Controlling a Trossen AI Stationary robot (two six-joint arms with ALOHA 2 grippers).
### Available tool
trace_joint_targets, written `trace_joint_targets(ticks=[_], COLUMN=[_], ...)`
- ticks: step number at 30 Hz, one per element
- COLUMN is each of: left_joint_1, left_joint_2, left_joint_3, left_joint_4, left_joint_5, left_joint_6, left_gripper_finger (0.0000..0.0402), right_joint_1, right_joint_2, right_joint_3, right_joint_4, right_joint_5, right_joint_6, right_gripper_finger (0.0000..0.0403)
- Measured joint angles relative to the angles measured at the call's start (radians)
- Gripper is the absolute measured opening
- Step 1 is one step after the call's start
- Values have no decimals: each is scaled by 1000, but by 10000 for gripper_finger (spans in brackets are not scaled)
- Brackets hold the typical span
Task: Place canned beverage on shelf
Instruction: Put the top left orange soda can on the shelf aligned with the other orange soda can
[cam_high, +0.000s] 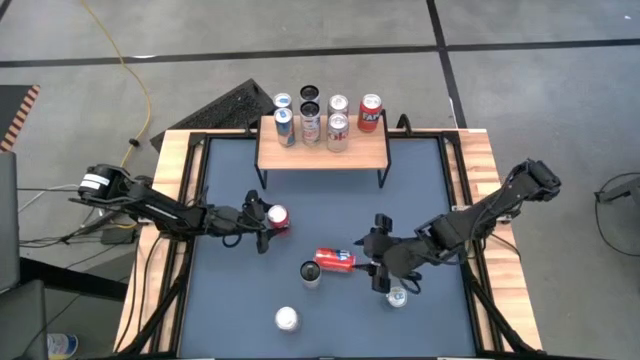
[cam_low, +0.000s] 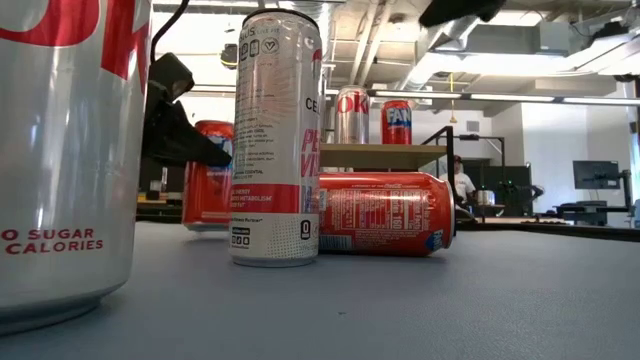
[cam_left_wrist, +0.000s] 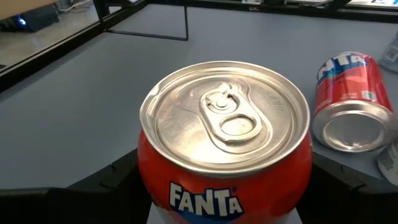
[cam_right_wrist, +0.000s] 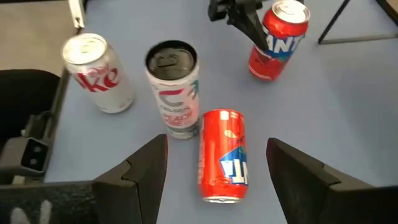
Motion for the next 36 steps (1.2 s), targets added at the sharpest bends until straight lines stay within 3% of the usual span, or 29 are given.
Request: trace_joint_targets(ticks=[8, 20, 36], left_joint_1=[0, 0, 26], left_joint_2=[0, -1, -2], left_joint_3=[26, 105, 302], left_joint_4=[0, -4, -282], left_joint_5=[-1, -5, -12], left_joint_6=[10, 51, 100], left_gripper_finger=[280, 280, 291], right_joint_1=[77, 224, 258], right_joint_2=[-63, -159, -169], right_joint_3=[0, 0, 0], right_joint_4=[-25, -223, -270], right_joint_5=[80, 322, 353], right_joint_6=[7, 166, 223], right_gripper_finger=[254, 254, 254])
